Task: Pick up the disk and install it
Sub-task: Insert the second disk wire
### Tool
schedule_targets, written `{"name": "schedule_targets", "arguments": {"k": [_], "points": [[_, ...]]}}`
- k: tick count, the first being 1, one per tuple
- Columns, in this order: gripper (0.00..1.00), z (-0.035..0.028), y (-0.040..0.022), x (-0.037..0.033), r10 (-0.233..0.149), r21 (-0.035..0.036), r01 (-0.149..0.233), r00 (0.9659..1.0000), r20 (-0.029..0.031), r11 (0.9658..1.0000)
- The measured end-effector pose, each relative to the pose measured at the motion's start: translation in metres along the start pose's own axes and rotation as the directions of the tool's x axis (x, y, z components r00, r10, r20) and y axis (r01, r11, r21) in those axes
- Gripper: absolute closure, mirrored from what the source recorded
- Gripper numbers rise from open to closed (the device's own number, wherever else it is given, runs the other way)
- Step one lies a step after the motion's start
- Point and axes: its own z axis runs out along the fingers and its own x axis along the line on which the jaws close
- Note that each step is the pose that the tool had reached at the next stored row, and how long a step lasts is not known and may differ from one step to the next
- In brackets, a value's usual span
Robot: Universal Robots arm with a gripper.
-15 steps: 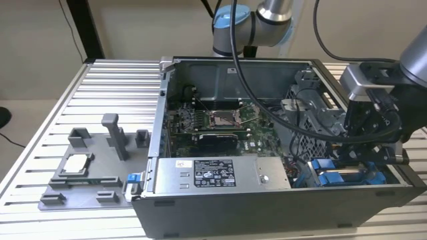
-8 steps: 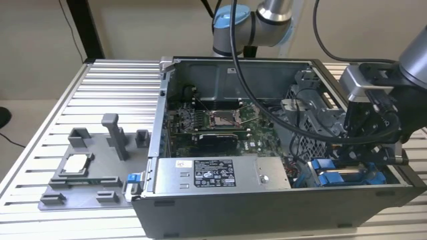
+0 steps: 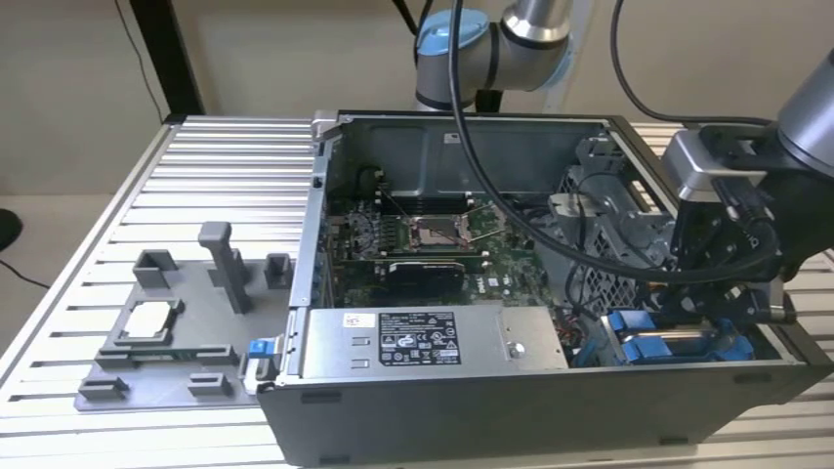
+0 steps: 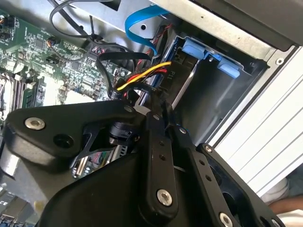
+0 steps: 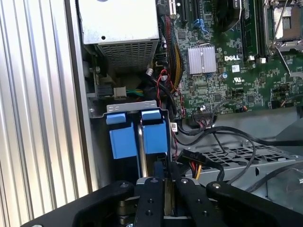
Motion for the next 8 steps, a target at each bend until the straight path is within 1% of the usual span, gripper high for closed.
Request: {"name": "schedule_targets", "arguments": {"k": [8], "points": [[1.0,0.001,-0.0001,0.0001,0.0,0.0003,0.0,1.0,0.0002,1.0]]}}
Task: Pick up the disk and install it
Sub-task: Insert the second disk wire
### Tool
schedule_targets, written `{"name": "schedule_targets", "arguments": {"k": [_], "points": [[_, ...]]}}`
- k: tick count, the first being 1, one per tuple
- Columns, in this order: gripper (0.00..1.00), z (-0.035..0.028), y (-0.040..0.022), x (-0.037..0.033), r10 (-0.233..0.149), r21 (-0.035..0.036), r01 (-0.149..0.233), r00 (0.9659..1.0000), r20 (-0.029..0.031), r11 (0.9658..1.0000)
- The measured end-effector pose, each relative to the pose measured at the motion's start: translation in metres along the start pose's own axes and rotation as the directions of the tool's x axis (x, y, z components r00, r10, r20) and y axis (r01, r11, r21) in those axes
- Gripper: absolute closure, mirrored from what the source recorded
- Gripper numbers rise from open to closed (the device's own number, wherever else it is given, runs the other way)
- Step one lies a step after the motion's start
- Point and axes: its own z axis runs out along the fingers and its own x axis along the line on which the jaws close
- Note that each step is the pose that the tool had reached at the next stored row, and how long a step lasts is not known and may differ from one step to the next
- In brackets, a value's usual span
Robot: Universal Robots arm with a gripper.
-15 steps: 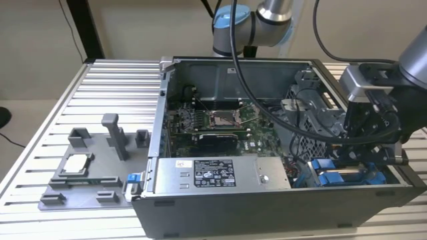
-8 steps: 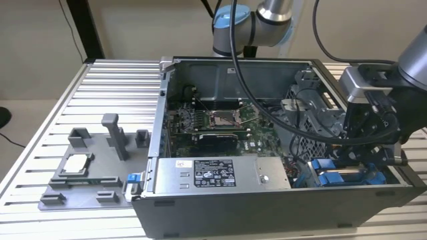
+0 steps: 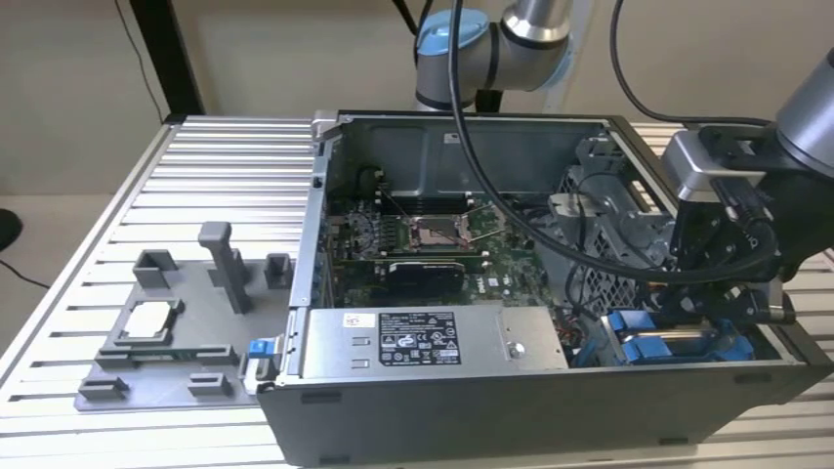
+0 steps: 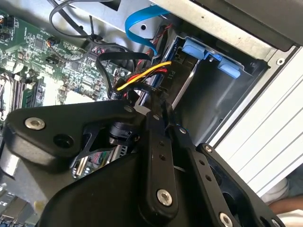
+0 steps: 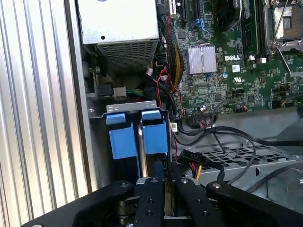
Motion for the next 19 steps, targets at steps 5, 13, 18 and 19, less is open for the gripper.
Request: {"name": "schedule_targets", "arguments": {"k": [5,13,18,19], "points": [[1.0,0.0,0.0002,0.0,0.0,0.0,0.0,1.0,0.0,1.0],[1.0,-0.0003,0.0011,0.0001,0.0,0.0001,0.0,1.0,0.0001,1.0],[1.0,-0.0007,0.0015,-0.0001,0.0,0.0,0.0,1.0,0.0004,1.0],[1.0,-0.0009,0.0015,-0.0002,0.0,-0.0001,0.0,1.0,0.0003,1.0]]}}
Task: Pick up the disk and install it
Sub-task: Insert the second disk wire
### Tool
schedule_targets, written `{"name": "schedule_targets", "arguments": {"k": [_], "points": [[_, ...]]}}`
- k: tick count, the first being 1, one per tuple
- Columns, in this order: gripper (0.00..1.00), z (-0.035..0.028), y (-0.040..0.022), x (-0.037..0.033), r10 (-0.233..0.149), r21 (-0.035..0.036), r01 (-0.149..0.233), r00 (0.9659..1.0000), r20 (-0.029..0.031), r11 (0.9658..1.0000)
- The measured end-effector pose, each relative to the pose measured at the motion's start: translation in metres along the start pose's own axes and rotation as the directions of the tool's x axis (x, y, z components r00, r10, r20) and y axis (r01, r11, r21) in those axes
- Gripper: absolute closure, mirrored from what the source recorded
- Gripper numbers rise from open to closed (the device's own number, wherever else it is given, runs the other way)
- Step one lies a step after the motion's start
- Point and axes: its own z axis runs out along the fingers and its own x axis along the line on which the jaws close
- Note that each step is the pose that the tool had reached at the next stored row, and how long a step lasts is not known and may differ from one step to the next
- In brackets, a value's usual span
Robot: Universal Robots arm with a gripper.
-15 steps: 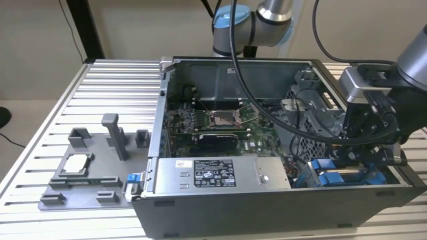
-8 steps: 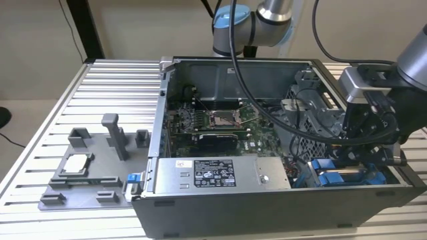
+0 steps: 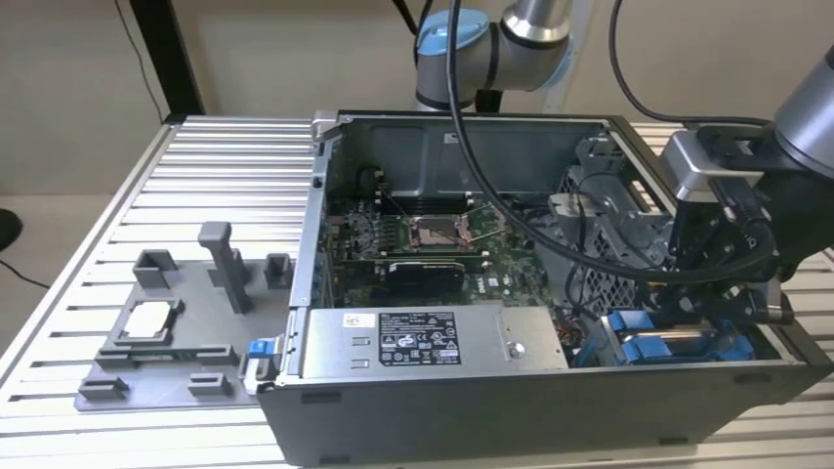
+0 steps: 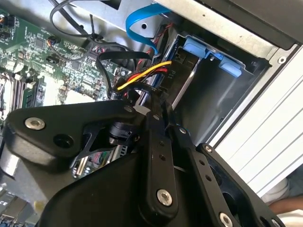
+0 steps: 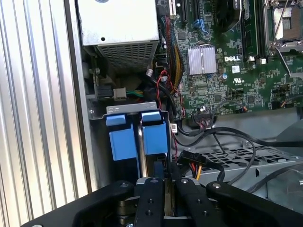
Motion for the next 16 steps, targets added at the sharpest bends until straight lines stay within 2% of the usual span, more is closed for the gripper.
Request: {"name": "schedule_targets", "arguments": {"k": [16], "points": [[1.0,-0.0009,-0.0015,-0.0012,-0.004,-0.0002,0.004,1.0,-0.0007,1.0]]}}
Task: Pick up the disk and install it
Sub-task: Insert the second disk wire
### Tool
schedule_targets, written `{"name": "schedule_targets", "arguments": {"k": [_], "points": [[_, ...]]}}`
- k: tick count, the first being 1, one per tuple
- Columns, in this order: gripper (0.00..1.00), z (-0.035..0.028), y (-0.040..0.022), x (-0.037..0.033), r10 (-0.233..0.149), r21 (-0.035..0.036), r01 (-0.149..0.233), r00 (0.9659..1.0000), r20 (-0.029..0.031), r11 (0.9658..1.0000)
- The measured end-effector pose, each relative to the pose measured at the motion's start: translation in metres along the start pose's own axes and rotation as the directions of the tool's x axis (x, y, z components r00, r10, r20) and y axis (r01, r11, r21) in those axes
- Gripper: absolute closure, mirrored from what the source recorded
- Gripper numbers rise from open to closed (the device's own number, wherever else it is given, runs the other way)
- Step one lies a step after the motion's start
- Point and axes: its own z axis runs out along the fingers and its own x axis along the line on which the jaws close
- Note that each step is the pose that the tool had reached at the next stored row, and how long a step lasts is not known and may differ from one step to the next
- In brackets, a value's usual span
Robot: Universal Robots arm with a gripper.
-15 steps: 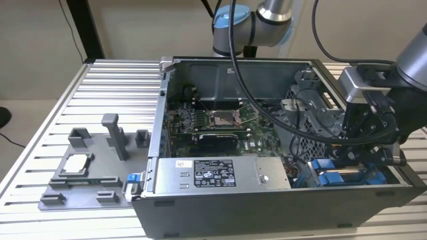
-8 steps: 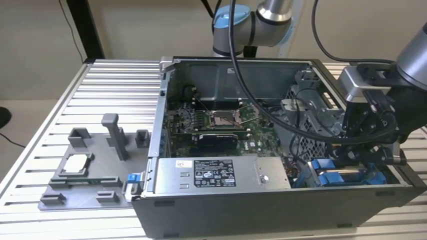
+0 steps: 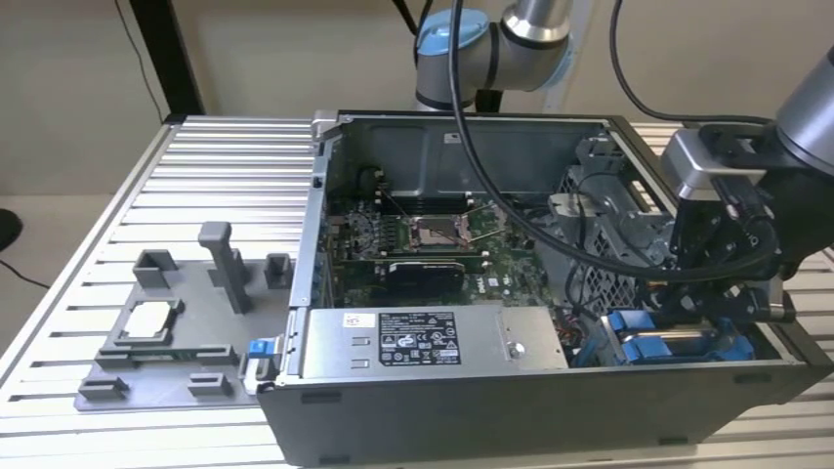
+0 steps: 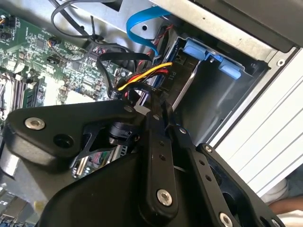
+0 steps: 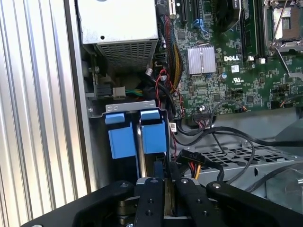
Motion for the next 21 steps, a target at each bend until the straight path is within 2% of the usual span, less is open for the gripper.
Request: {"name": "schedule_targets", "arguments": {"k": [21], "points": [[1.0,0.008,-0.0004,0.0007,-0.006,-0.0005,0.006,1.0,-0.0004,1.0]]}}
